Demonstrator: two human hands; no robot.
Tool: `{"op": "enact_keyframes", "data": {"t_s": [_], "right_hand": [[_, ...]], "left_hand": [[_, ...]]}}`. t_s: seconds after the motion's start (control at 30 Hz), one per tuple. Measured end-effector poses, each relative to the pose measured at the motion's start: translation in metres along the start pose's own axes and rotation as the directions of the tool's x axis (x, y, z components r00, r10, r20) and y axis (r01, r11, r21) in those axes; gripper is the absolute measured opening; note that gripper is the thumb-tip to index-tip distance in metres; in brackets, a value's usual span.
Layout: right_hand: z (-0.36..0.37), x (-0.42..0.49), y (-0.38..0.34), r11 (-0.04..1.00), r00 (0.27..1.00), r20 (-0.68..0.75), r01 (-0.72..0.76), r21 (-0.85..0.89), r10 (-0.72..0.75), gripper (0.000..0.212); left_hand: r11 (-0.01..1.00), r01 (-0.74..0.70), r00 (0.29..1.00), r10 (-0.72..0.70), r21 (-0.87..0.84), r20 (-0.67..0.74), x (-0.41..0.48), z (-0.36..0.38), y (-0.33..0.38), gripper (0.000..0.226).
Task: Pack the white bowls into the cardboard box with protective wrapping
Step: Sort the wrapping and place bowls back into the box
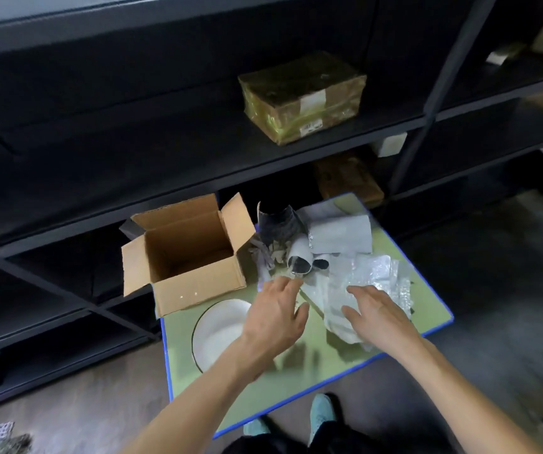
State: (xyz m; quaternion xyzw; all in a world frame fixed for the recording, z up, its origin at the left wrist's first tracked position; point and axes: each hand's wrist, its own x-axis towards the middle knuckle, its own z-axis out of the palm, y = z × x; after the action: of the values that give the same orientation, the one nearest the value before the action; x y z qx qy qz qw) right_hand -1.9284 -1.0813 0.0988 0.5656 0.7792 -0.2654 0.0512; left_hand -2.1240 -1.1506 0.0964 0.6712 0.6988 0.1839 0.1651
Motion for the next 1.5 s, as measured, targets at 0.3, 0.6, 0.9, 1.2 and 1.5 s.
{"op": "enact_keyframes", "data": {"t_s": [0.3,0.6,0.9,1.2,1.5], "right_hand": [[-0.020,0.014,0.088,0.989,0.989,0.028,-0.149,0.019,0.149,0.056],[-0.023,0.050,0.116,0.987,0.988,0.053,-0.147,0.065,0.144,0.057],[-0.013,0.083,0.120,0.972,0.983,0.052,-0.183,0.147,0.177,0.043],[-0.011,0.085,0.104,0.962,0.985,-0.085,-0.124,0.244,0.149,0.013],[-0.041,0.073,0.099,0.906,0.995,-0.083,-0.017,0.422,0.057,0.007]], "left_hand": [[0.987,0.057,0.969,-0.091,0.149,0.230,0.060,0.057,0.050,0.046],[0.965,0.169,0.918,-0.228,0.199,0.324,0.087,0.094,0.054,0.056],[0.965,0.205,0.916,-0.248,0.161,0.316,0.094,0.105,0.053,0.056],[0.971,0.230,0.937,-0.237,0.056,0.258,0.090,0.100,0.047,0.055],[0.936,0.338,0.938,-0.326,-0.098,0.119,0.084,0.073,0.038,0.066]]}}
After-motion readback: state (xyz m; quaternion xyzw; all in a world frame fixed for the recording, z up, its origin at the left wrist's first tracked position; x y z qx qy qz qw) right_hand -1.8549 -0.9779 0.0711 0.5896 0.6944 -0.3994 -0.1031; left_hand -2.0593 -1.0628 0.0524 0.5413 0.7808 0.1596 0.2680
